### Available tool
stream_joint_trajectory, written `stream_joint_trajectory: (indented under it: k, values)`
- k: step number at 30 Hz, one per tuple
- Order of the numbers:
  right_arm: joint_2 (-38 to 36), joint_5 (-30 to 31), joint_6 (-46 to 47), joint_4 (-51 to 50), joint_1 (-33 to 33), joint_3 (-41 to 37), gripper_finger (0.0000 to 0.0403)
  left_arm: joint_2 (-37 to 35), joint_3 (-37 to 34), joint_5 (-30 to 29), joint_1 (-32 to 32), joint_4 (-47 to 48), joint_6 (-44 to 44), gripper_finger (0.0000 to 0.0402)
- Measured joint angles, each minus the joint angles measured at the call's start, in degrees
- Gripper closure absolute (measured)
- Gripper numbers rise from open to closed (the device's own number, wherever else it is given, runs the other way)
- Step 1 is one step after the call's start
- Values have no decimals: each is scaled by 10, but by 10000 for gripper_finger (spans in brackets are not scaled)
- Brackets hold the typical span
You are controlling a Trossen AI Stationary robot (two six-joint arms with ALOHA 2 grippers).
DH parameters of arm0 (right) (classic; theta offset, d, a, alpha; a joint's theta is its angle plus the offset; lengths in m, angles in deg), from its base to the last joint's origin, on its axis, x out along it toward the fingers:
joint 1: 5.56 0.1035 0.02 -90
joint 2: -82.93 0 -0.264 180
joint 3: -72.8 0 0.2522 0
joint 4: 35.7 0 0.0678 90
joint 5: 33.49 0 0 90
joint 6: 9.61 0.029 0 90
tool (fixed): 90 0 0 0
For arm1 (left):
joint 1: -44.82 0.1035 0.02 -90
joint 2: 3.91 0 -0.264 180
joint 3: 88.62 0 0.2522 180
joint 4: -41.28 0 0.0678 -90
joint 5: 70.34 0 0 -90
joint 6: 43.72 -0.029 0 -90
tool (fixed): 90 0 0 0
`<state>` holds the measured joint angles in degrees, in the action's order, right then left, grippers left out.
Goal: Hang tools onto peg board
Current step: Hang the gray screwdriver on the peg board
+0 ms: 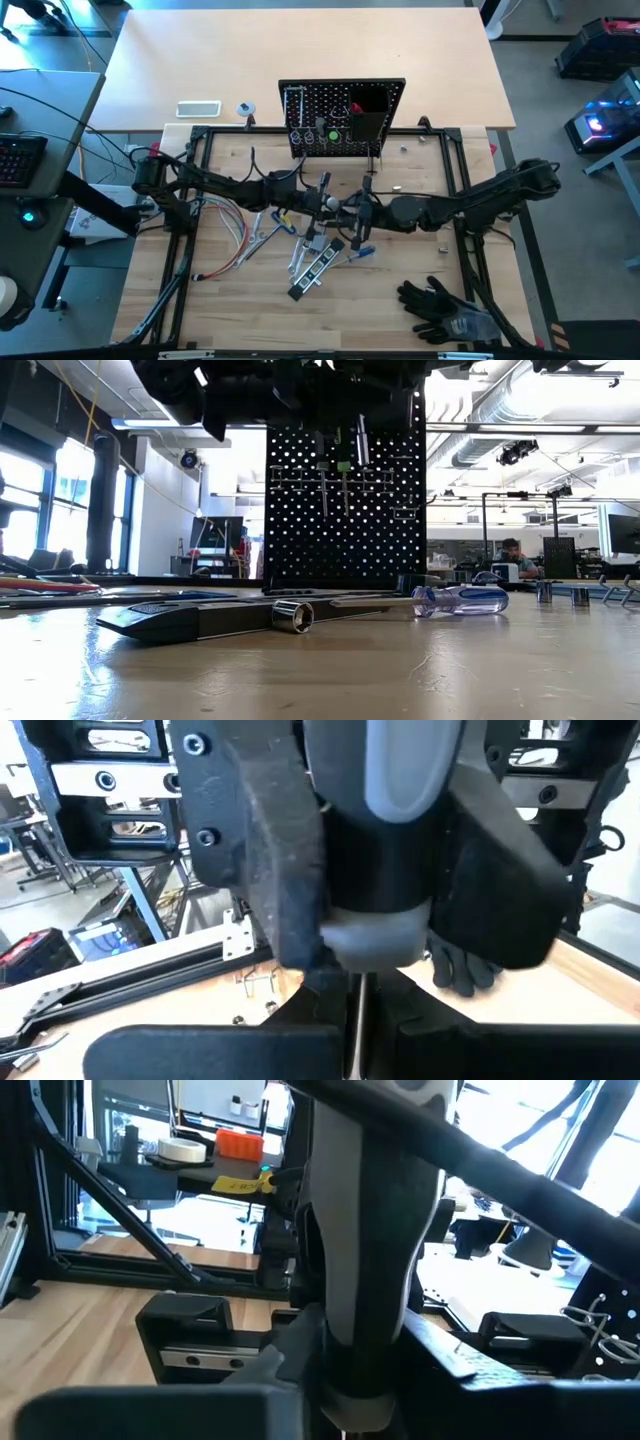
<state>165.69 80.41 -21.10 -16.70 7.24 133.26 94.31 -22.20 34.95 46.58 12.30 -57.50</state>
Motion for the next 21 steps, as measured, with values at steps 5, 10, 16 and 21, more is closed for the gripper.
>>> stream_joint_trajectory:
  k: [5, 10, 16, 21]
  values:
    - [0, 1, -13, -5, 0, 0, 329, 0, 0, -4, 5, 7, 1, 400]
    - [0, 0, -20, -19, 0, 0, 329, -10, 0, -8, 13, 51, 1, 367]
    - [-21, 18, -21, -57, 8, 0, 329, -64, 0, -26, 28, 146, 1, 272]
    - [-36, 9, -8, -80, 9, 0, 329, -135, -2, -29, 36, 186, 1, 211]
